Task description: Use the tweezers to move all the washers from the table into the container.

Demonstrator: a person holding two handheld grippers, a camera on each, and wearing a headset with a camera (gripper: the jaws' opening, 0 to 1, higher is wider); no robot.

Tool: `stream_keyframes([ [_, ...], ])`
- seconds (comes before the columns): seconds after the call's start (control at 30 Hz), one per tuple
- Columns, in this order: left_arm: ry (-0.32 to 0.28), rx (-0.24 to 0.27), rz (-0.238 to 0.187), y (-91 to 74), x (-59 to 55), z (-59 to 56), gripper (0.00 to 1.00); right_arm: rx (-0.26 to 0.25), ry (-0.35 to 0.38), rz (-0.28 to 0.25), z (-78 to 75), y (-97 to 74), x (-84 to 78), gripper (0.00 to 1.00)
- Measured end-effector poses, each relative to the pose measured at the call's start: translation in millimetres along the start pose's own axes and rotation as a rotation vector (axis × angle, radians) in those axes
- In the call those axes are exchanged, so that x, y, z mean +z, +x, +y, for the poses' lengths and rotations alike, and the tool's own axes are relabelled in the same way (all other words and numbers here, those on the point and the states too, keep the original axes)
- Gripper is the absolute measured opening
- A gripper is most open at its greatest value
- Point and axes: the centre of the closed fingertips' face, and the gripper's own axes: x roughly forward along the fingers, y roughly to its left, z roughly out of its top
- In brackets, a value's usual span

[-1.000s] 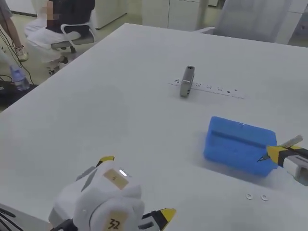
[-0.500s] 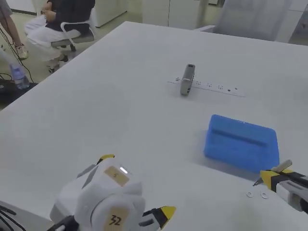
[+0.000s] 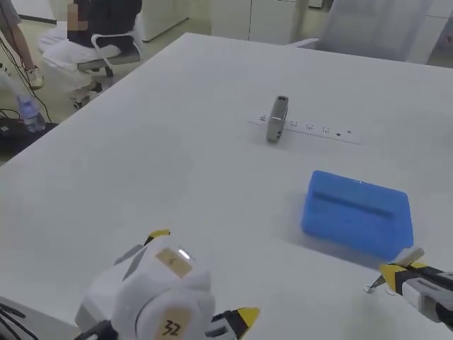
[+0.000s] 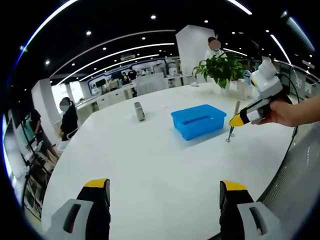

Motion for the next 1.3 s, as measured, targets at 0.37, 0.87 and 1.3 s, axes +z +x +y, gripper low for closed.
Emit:
stream_keyframes([
  [0.37, 0.005, -0.004, 0.004, 0.0, -0.4, -0.7, 0.93, -0.001, 0.005, 0.001, -4.9, 2.8, 0.8, 0.04],
  [0.87, 0.003, -0.001, 0.003, -0.2, -0.1, 0.4, 0.92, 0.0, 0.013, 0.0, -4.4, 4.5, 1.3, 0.04],
  [1.3, 0.004, 0.001, 0.004, 0.3, -0.7, 0.7, 0.92, 0.002, -0.006, 0.006, -2.6, 6.6, 0.9, 0.04],
])
